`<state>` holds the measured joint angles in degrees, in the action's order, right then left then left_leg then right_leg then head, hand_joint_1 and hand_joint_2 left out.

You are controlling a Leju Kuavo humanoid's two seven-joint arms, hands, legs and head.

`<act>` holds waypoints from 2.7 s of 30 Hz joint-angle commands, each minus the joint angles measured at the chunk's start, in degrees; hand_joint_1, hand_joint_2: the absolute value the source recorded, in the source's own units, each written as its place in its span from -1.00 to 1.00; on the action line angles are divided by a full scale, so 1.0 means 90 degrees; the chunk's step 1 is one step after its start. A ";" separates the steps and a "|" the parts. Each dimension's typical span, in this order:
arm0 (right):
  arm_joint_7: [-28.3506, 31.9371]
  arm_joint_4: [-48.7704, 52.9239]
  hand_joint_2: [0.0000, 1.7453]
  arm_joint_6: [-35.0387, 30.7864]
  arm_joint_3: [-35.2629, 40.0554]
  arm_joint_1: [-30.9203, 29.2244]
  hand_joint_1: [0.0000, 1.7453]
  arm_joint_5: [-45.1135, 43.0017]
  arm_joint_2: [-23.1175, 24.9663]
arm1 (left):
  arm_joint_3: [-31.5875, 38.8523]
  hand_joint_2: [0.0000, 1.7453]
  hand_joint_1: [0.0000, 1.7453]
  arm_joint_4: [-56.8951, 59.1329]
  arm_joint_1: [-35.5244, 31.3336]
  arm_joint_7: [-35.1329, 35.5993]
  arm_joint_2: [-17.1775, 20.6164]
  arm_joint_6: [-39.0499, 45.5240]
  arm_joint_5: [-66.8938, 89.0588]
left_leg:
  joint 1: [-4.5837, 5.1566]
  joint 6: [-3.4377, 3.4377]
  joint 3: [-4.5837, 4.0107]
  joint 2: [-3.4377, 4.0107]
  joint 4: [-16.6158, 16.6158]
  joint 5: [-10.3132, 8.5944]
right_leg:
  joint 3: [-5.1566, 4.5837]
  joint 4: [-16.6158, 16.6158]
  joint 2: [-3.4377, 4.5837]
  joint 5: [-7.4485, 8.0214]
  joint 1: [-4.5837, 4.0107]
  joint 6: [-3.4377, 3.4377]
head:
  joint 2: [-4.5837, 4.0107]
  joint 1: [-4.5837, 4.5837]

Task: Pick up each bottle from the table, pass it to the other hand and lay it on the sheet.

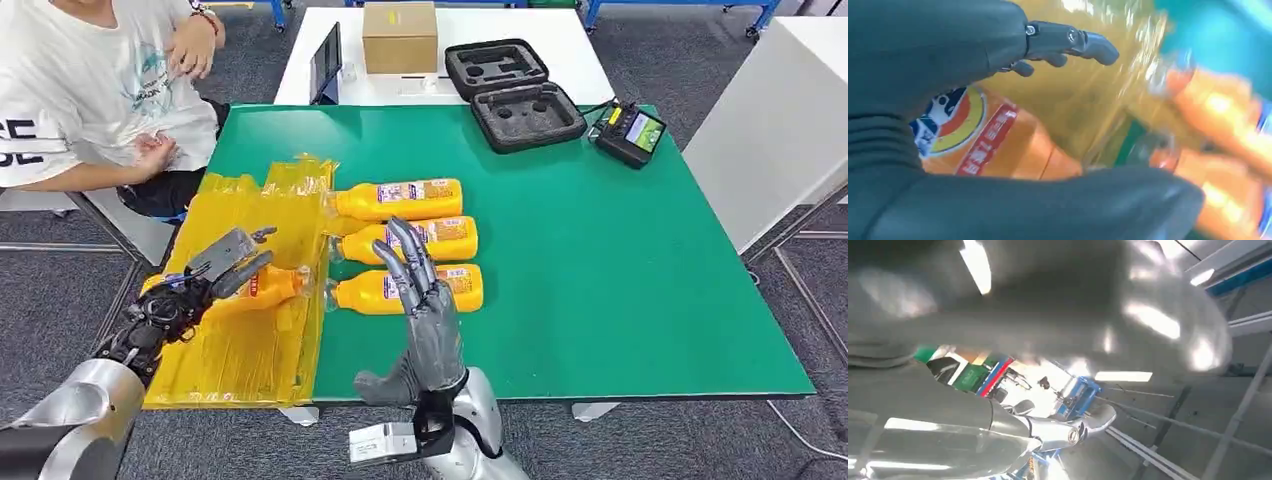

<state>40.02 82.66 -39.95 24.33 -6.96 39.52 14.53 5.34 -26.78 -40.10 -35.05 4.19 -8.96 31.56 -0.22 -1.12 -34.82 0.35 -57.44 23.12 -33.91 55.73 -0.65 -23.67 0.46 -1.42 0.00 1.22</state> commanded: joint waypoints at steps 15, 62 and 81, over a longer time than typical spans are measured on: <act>-0.3788 -0.2300 1.00 0.1373 -0.0406 -0.1376 -1.00 0.3126 -0.1394 | -0.0214 1.00 -1.00 -0.4688 0.2269 -0.0551 -0.0203 0.5439 -0.2578 | -0.0004 0.0001 -0.0040 0.0028 0.0003 0.0009 | -0.0038 -0.0012 0.0026 0.0011 -0.0006 0.0008 | 0.0000 0.0002; -0.3202 -0.6251 1.00 0.3081 -0.0119 -0.3540 -0.86 0.2639 -0.0726 | -0.0059 1.00 -1.00 -0.3787 0.2085 -0.0551 -0.0567 0.4238 -0.3581 | 0.0002 -0.0004 -0.0060 0.0001 -0.0002 -0.0001 | -0.0057 0.0000 0.0000 0.0008 -0.0004 0.0005 | 0.0000 0.0000; -0.3280 -0.6712 1.00 0.3870 -0.0074 -0.3643 0.94 0.2262 -0.0832 | -0.0011 1.00 -1.00 -0.3570 0.2030 -0.0551 -0.0562 0.4079 -0.3733 | -0.0001 -0.0004 -0.0048 -0.0008 0.0003 -0.0003 | -0.0043 -0.0009 -0.0010 0.0008 -0.0007 0.0006 | 0.0000 0.0000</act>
<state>10.38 28.24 -7.74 22.36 -39.23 61.51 7.87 3.87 -63.47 -19.25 -40.24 -0.13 28.26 -1.55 -0.19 -1.21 -35.48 0.45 -57.49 23.04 -34.57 55.73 -0.64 -23.52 0.42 -1.41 0.00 1.22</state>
